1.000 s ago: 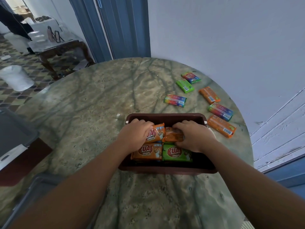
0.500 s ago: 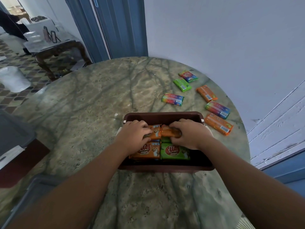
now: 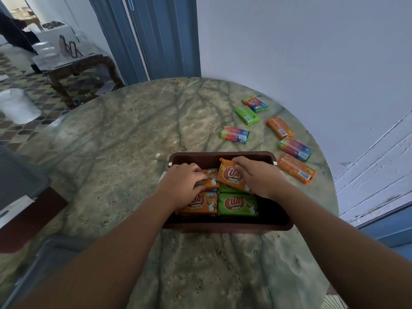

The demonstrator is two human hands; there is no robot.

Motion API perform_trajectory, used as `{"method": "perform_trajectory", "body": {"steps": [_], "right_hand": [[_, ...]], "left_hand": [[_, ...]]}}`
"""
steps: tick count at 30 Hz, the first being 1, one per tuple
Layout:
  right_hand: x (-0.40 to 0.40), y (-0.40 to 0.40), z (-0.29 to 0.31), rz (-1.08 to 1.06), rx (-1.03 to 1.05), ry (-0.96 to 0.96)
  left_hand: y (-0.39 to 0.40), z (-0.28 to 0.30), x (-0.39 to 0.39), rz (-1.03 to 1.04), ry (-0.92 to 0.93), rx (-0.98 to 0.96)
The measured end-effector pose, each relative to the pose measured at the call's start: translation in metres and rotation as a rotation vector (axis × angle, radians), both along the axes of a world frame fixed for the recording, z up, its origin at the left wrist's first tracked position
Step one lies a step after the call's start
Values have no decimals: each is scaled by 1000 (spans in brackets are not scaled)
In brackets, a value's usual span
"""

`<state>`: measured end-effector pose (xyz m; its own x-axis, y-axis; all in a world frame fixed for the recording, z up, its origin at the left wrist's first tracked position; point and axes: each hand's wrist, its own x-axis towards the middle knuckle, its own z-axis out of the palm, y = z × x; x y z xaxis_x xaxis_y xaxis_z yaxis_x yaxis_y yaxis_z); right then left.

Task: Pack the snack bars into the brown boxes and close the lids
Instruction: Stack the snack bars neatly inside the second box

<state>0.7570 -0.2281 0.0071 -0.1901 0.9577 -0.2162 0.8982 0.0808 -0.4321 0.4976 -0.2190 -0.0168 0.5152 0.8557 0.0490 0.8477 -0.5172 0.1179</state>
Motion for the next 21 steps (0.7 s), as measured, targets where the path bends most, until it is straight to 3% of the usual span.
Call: {"method": "perform_trajectory", "body": {"steps": [9,21], "right_hand": [[-4,1,-2,85,51,-152],[-3,0,-6,128,117,-191]], "left_hand": [[0,2,-1,-14,2,-3],[-2,1,-2,-29,20,21]]}}
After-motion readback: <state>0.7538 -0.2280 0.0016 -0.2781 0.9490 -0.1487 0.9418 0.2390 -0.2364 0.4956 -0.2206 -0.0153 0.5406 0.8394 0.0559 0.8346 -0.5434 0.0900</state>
